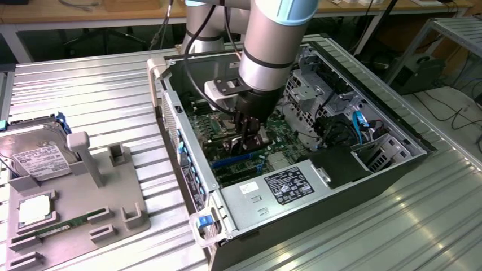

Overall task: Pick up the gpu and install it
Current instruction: 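Insert the gpu into the slot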

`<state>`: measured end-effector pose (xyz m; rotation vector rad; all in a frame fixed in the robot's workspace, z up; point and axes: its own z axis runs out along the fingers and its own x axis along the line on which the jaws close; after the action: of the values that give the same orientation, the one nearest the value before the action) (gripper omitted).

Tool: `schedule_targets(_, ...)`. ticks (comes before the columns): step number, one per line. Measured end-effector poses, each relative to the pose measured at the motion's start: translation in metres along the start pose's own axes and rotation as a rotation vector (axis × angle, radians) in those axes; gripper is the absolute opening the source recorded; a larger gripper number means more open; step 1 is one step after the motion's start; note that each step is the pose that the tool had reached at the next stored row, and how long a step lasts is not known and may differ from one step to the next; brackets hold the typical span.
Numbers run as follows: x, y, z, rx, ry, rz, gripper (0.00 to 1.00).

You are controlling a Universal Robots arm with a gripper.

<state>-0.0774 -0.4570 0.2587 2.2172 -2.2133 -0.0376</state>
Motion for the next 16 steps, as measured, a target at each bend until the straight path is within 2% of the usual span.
schedule_targets(16,0.0001,0.0067,0.0087,0.0001,0.0,0.0,0.28)
